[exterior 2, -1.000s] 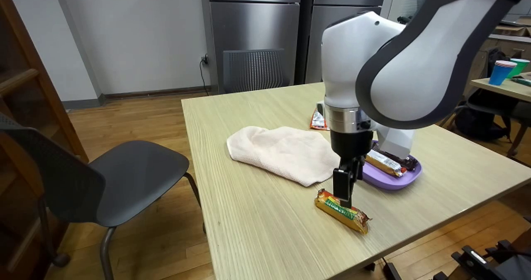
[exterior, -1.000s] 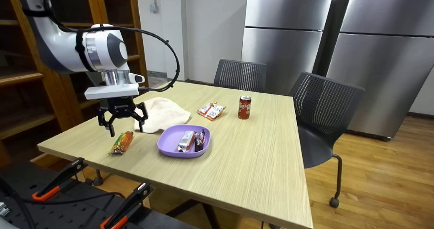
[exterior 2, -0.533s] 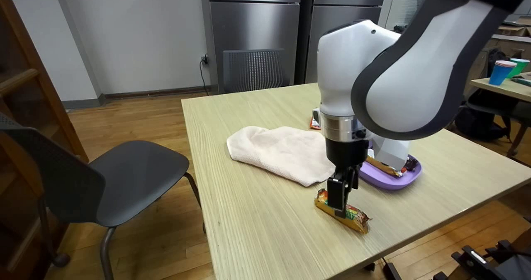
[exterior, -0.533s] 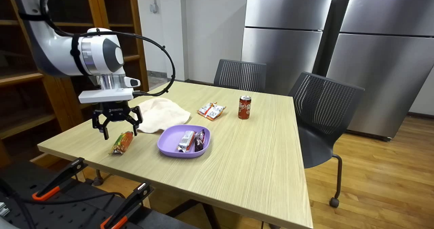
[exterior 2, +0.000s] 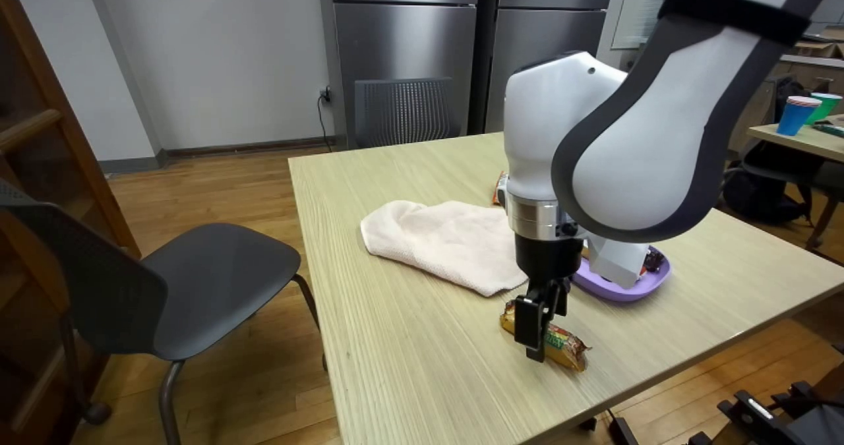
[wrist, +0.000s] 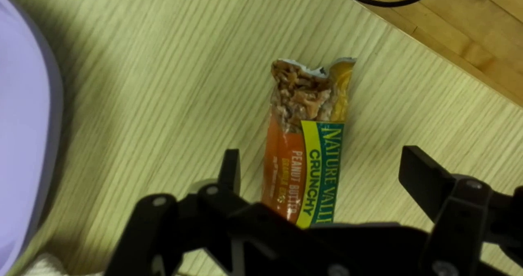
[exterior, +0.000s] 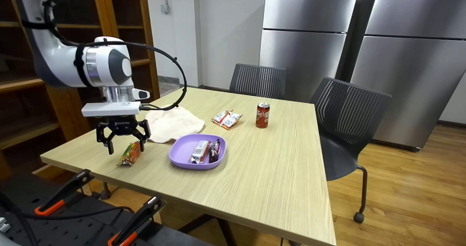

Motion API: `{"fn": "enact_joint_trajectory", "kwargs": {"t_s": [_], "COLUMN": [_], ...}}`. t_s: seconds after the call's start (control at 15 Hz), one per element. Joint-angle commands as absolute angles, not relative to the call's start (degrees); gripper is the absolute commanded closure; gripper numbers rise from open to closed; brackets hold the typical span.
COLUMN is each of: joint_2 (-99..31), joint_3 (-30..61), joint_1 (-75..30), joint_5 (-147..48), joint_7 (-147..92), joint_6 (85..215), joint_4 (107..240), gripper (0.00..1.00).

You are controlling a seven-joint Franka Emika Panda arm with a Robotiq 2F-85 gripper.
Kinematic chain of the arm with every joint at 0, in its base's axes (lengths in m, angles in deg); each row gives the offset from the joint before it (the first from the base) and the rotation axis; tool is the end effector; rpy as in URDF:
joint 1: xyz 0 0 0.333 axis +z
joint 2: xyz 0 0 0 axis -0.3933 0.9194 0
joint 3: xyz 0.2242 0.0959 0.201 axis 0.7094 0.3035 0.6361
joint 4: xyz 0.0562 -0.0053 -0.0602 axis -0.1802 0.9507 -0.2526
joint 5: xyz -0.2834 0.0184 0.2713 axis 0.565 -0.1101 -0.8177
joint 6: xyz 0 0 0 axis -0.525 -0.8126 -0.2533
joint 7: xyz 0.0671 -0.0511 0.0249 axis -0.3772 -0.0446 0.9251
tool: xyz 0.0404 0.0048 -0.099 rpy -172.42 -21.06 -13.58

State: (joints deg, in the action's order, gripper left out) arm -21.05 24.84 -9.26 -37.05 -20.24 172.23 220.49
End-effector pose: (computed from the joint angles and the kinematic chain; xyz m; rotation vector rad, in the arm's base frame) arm 0.4154 0.1659 0.0859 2.9183 0.9570 -0.2916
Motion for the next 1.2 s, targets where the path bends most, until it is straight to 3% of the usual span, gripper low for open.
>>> {"fn": "enact_joint_trajectory", "kwargs": {"t_s": [0.0,0.13,0.2,0.33,0.73,1.13], "joint_2": [-19.9,-19.5,-19.4,-19.5,-20.7,-23.6], "joint_3": [25.4,25.5,25.5,25.4,24.9,23.8], "joint_1": [-8.8,-8.7,-8.6,-8.5,-7.6,-6.8], "joint_5": [-38.7,-39.2,-39.3,-39.4,-39.1,-38.5], "joint_7": [-21.5,-21.4,-21.5,-21.5,-22.4,-23.6], "joint_6": [173.3,173.5,173.6,173.7,174.8,176.1], "joint_4": [219.7,219.3,219.2,219.3,220.3,222.2], "gripper": [0.0,0.0,0.25,0.32,0.8,0.83]}}
